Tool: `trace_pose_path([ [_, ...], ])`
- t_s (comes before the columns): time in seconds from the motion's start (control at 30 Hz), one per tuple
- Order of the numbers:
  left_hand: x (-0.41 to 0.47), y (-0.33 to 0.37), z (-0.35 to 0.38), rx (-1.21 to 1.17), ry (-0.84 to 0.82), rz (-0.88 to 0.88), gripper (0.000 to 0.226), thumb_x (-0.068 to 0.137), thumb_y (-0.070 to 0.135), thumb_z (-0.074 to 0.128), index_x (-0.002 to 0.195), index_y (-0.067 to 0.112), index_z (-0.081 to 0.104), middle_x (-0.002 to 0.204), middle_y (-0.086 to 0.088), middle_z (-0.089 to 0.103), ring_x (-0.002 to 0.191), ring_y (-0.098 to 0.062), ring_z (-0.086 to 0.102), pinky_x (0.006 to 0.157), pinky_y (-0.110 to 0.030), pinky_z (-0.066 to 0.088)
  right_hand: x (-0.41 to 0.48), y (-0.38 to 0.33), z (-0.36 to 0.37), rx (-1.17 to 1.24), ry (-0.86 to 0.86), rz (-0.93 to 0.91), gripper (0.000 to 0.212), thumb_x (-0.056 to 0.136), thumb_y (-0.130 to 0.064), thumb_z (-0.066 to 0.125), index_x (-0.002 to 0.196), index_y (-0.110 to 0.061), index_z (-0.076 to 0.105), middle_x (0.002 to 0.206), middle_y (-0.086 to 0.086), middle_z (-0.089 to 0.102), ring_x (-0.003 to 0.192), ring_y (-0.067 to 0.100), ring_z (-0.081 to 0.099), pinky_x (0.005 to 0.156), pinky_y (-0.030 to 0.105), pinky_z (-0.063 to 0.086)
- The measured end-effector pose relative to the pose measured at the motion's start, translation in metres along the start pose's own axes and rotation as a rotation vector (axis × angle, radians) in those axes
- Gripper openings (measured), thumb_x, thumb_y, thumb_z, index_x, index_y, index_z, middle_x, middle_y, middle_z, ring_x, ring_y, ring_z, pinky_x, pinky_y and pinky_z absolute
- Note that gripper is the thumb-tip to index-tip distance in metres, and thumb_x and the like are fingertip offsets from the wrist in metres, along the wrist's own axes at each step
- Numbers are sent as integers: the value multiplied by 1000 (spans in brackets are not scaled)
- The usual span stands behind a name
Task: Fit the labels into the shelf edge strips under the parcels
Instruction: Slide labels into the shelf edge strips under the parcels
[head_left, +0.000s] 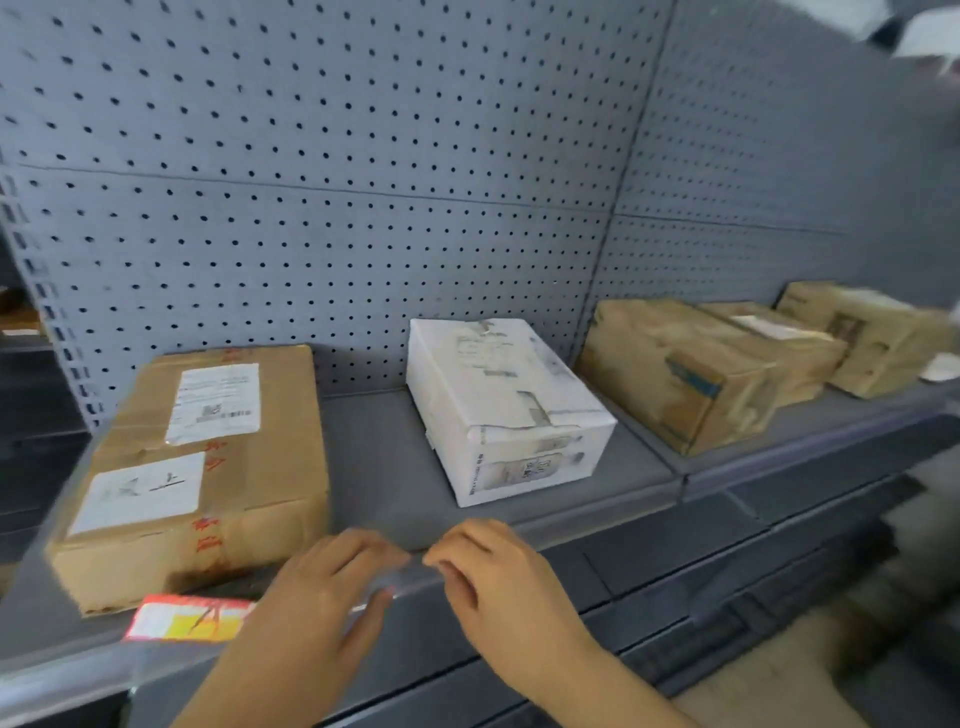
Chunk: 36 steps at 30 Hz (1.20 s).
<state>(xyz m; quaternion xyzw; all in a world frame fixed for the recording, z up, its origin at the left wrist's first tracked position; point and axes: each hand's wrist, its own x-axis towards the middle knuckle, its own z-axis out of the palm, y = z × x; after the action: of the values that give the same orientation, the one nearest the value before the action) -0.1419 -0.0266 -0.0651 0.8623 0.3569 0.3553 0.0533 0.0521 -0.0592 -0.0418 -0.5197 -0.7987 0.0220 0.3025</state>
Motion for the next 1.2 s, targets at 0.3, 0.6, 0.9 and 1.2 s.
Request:
trace_pose_path([
  [0.3,112,80,75,-64,-17,151,23,88,47,45,108,41,57,104,23,59,91,3,57,72,-19,47,-43,111,-102,55,118,160,15,89,-17,54,97,-27,63,99,-9,58,97,6,51,79,30,49],
  [0.6,197,159,153,-12,56,220,46,96,55,28,94,32,67,91,20,62,80,6,54,80,-13,36,-65,224,-184,147,62,148,15,92,-22,51,102,-28,60,105,-9,54,101,3,48,82,22,45],
  [0.9,225,155,167,114,73,175,48,95,56,26,89,33,67,90,17,64,82,1,53,78,-16,38,-38,280,-184,243,14,121,18,93,-20,51,106,-25,61,109,-8,55,102,3,49,86,20,43],
  [1.2,232,113,132,227,65,-21,35,94,60,26,95,44,57,88,21,63,79,3,53,65,-19,50,35,304,-107,198,-70,111,21,89,-23,51,106,-24,63,110,-5,58,107,8,49,86,12,34],
])
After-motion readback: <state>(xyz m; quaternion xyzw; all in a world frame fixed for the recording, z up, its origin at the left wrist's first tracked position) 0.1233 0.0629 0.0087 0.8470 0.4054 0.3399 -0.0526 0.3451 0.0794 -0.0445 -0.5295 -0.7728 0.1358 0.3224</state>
